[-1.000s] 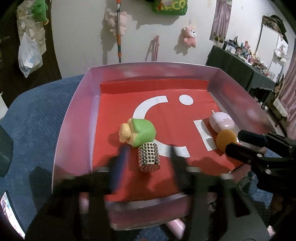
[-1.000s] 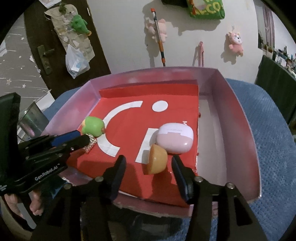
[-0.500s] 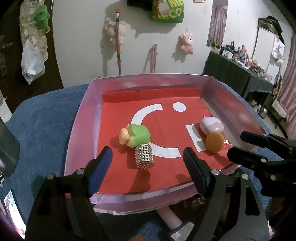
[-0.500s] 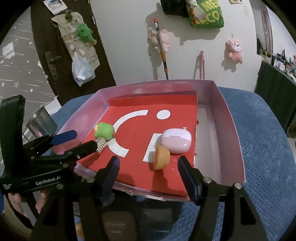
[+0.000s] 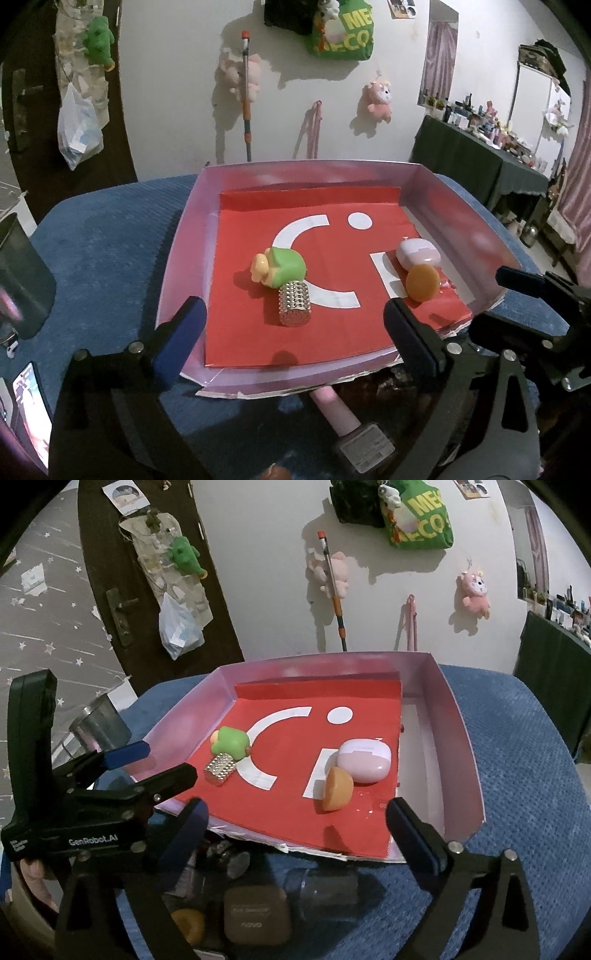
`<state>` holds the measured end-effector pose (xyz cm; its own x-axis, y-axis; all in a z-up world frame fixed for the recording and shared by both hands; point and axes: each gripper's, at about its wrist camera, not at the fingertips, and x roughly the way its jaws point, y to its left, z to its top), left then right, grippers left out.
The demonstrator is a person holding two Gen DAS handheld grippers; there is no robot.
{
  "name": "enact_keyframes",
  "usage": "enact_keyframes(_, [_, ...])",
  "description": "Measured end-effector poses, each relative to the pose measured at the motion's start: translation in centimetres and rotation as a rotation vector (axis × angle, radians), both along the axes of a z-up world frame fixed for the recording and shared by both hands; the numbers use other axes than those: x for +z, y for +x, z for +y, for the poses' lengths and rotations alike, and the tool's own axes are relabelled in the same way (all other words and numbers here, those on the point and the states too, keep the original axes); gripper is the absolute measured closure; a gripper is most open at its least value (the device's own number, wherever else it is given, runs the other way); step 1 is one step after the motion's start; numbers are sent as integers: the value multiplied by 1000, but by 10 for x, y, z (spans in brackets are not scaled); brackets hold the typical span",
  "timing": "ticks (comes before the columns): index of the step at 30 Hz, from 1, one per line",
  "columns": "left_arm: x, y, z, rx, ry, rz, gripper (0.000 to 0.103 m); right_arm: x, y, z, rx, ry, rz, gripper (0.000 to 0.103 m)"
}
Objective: Organize rigid objects
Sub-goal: 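Withdraw both open tools from the box back toward the remaining objects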
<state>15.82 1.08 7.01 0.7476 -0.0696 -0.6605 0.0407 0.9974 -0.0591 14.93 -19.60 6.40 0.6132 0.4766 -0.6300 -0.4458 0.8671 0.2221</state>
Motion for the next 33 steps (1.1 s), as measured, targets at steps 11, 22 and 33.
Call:
enact_keyframes(11, [-1,-11,0,21,29,0,5,3,-13,-1,12,7,-17,0])
enact_keyframes(22, [-2,-26,-3,16,24,2,5,5,-25,-1,8,12,-31,0])
enact_keyframes(33, [-3,-44,-7,7,9,13,5,3,-38,-2,13,10,-33,0])
